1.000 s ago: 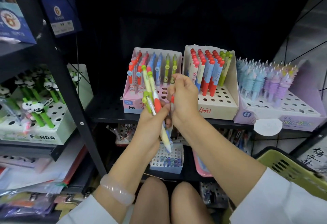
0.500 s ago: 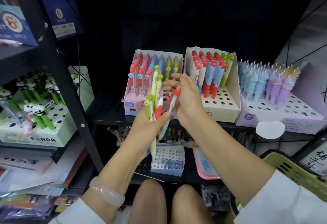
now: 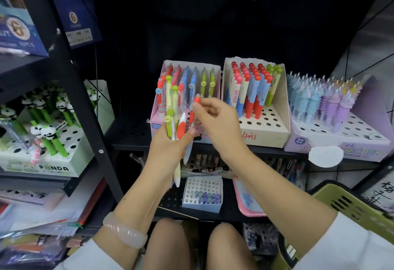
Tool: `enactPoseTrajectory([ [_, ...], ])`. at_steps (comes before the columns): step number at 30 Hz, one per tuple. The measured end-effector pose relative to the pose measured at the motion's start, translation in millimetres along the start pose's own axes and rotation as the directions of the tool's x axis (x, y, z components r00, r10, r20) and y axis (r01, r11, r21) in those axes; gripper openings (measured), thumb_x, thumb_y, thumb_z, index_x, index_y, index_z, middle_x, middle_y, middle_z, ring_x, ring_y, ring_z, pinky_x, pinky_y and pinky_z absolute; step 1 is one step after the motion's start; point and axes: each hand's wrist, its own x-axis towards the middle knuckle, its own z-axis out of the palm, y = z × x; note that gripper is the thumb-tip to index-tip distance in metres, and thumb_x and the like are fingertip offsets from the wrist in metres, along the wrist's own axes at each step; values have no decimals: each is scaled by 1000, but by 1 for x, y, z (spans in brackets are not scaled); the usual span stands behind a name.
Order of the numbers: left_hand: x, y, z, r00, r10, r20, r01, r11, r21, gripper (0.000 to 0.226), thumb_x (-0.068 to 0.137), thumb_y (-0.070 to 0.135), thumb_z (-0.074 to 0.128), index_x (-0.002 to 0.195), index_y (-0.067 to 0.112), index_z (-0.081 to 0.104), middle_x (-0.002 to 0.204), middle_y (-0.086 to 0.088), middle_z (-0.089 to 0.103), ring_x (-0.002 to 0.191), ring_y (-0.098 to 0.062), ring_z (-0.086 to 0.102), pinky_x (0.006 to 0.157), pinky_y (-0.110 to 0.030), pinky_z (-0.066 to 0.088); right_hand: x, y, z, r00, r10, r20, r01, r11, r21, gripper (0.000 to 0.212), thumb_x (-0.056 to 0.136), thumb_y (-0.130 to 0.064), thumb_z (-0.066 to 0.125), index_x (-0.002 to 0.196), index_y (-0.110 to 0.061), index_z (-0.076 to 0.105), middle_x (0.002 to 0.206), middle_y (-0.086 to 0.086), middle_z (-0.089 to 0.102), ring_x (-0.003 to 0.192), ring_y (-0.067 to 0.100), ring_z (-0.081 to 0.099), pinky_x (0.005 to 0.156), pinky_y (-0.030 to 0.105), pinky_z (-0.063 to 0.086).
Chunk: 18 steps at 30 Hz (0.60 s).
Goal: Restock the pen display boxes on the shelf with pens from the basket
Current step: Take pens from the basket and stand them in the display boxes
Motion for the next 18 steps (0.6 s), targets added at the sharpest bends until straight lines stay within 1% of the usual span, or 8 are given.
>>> enactPoseTrajectory([
  [2,4,0,-8,999,-36,-23,35,998,-43,10,86,33,63,86,23,61,52,10,50,47,-2,45,51,-21,44,13,-8,-6,998,-39,-50,38,999,-21,10,91,-17,57,97,-18,65,82,-6,66,75,0,63,72,12,52],
  [3,5,0,-12,998,-56,-22,54,996,-74,9,87,33,62,86,25,61,54,9,48,49,-4,43,53,-20,44,21,-11,-9,995,-58,-82,56,998,-27,15,92,-16,55,103,-13,65,87,-3,68,81,4,65,76,16,53],
  [5,6,-1,-18,996,-90,-1,89,986,-141,9,90,35,57,88,27,60,54,11,47,51,-4,42,51,-18,44,33,-16,-13,990,-89,-111,82,995,-63,22,95,-16,52,111,-5,63,96,5,69,92,14,66,84,28,55],
  [7,6,-3,-20,995,-102,22,104,974,-203,12,91,36,55,91,26,62,58,14,52,50,-3,44,50,-18,44,42,-17,-12,989,-112,-96,100,988,-121,26,95,-16,50,114,-2,62,100,7,68,94,16,66,86,34,55],
  [9,6,-5,-22,994,-103,37,109,962,-249,15,92,35,53,89,23,62,59,15,54,50,-2,44,50,-16,44,49,-18,-13,986,-133,-103,119,983,-138,27,96,-16,50,114,-1,62,100,7,68,96,17,65,88,38,54],
  [13,7,-8,-24,990,-131,43,138,934,-329,18,93,31,52,84,18,60,58,12,53,50,-4,42,49,-16,42,60,-17,-15,972,-164,-166,145,982,-120,25,96,-15,49,113,-1,61,100,10,68,97,19,65,89,41,53],
  [16,9,-9,-23,987,-148,64,161,917,-365,24,92,35,51,84,13,57,58,9,55,51,-4,44,49,-16,43,57,-6,-11,983,-139,-124,116,977,-179,29,96,-15,49,119,-1,59,106,9,67,100,18,64,90,38,53],
  [18,10,-10,-23,985,-155,78,174,907,-383,27,91,38,51,85,11,56,58,7,55,52,-5,44,49,-16,44,57,-2,-10,981,-154,-117,130,973,-191,28,96,-15,49,118,-2,59,105,7,66,99,16,64,90,37,53],
])
